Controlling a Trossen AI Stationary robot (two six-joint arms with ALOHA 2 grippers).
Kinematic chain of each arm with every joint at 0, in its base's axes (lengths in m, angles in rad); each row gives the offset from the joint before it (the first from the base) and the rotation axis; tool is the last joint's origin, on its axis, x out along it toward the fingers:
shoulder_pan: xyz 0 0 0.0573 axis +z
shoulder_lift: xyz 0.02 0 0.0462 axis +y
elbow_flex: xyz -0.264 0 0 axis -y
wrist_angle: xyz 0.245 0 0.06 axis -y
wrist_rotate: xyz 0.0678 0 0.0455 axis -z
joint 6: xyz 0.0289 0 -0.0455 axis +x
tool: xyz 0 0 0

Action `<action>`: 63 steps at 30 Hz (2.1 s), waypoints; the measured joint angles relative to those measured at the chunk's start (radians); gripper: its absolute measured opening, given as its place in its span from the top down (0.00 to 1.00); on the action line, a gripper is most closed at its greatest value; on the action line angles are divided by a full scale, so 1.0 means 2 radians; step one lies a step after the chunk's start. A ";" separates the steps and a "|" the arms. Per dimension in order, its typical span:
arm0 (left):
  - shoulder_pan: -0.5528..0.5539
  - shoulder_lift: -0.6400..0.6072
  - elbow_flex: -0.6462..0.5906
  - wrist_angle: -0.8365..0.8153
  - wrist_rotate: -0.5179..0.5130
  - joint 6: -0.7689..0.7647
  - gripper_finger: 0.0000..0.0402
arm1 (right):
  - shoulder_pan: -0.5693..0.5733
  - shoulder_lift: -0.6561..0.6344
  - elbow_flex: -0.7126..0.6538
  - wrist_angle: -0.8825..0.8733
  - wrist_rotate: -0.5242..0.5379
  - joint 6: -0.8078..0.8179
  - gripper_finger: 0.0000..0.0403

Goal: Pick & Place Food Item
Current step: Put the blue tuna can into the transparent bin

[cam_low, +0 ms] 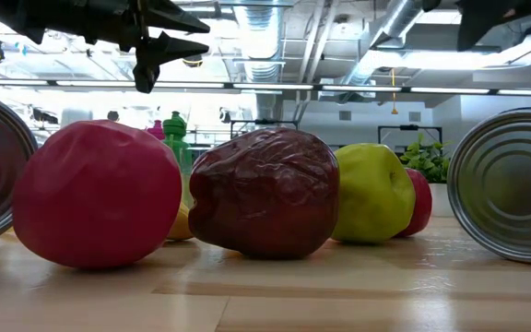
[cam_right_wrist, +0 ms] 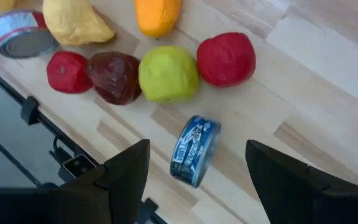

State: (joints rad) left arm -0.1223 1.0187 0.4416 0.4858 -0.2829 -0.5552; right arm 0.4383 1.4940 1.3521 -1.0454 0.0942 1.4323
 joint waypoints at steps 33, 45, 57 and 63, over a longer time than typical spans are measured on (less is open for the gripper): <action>0.000 0.000 0.000 -0.064 0.000 -0.001 0.72 | 0.069 0.179 0.000 0.072 -0.054 0.092 0.35; 0.000 0.000 0.000 -0.066 0.000 -0.001 0.72 | 0.068 0.239 0.000 0.088 -0.046 0.092 0.35; 0.000 0.000 0.000 -0.066 0.000 -0.001 0.72 | 0.068 0.235 0.000 0.094 -0.034 0.092 0.47; 0.000 0.000 0.000 -0.066 0.000 -0.001 0.72 | 0.068 0.235 0.000 0.094 -0.034 0.090 0.66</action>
State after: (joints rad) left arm -0.1220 1.0195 0.4419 0.3545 -0.2829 -0.5579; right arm 0.5739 1.9644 1.3525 -0.8581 0.0269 1.6131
